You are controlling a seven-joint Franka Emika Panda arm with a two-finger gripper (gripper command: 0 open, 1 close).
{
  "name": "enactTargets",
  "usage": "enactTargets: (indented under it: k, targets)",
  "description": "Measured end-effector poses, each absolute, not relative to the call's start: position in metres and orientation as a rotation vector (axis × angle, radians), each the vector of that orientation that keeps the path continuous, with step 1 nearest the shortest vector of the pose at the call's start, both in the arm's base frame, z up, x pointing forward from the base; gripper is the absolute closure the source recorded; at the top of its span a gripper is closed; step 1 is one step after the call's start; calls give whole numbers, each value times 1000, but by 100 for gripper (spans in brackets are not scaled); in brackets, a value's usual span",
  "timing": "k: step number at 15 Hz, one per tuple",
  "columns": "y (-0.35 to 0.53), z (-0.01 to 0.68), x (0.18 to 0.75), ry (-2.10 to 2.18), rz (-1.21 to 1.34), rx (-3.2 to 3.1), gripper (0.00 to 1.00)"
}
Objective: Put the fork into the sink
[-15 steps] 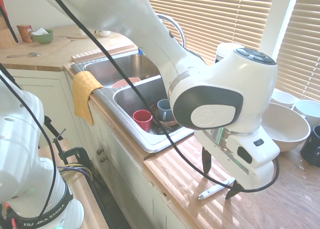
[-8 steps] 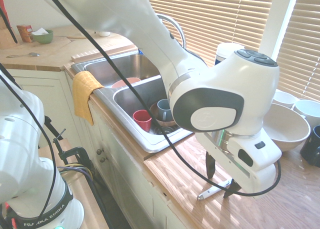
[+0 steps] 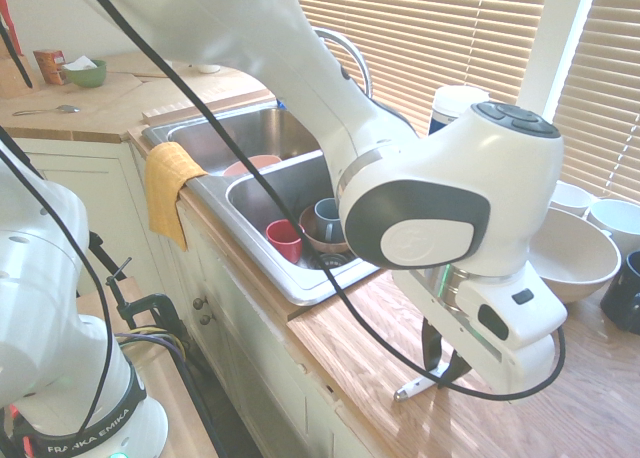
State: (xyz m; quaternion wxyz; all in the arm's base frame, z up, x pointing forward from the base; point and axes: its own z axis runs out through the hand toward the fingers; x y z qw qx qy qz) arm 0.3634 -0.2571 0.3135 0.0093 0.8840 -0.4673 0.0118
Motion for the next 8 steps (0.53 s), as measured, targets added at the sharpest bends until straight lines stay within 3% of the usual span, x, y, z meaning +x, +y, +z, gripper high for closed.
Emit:
enactTargets:
  k: [5, 8]
  targets:
    - [-266, 319, 350, -1508, 39, 2748, 100]
    - [-273, 365, 334, -1522, 111, 2769, 100]
